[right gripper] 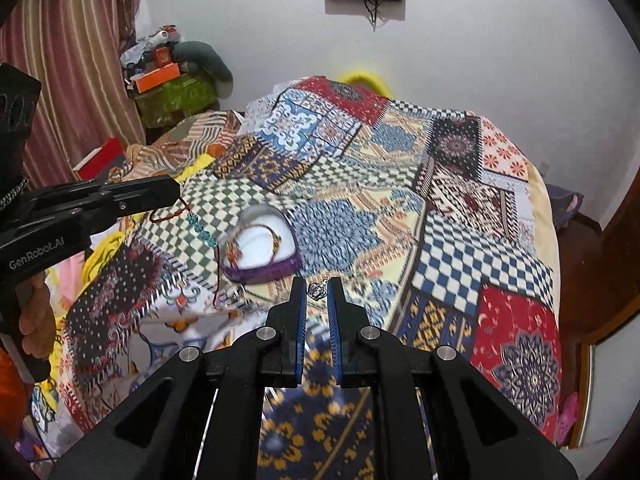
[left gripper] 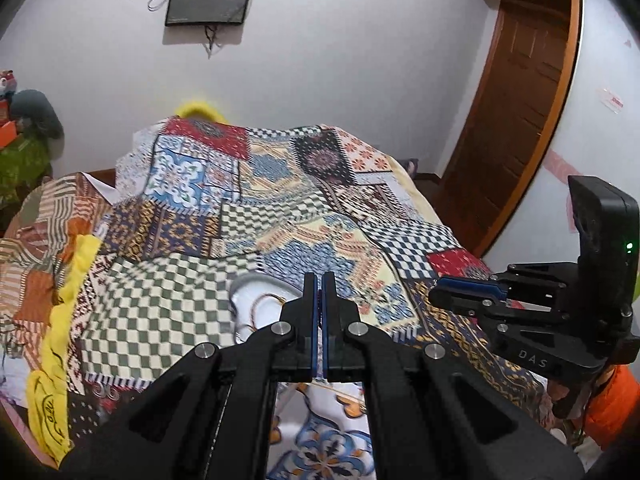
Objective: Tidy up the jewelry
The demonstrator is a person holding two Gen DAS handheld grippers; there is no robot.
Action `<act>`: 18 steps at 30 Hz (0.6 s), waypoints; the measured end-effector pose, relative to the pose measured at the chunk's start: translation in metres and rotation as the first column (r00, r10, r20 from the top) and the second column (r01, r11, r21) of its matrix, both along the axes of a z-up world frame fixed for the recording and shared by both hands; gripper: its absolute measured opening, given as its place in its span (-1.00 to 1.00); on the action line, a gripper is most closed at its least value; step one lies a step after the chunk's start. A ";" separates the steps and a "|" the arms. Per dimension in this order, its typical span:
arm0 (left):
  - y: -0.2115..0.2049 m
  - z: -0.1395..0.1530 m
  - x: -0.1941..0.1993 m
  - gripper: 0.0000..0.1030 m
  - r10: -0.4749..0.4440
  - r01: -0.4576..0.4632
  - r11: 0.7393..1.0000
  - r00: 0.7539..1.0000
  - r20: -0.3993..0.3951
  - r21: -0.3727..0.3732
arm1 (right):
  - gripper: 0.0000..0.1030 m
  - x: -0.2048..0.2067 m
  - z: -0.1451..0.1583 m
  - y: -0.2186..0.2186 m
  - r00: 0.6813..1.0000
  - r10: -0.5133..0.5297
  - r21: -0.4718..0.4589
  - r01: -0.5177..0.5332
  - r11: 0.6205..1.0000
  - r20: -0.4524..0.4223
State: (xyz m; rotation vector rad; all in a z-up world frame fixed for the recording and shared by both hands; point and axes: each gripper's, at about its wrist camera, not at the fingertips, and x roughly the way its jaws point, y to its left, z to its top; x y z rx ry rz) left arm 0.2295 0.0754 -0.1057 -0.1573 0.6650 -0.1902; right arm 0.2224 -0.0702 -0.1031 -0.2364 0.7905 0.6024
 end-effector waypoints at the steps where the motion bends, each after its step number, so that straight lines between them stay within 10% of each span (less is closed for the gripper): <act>1: 0.003 0.000 0.002 -1.00 0.006 -0.006 1.000 1.000 0.001 0.003 | -0.82 0.001 0.001 0.002 1.000 0.004 0.004 -0.004 1.000 0.002; 18: 0.031 0.007 0.043 -1.00 0.045 -0.046 0.999 0.998 0.038 0.027 | -0.82 0.036 -0.004 0.063 0.997 0.076 -0.004 -0.076 0.997 0.008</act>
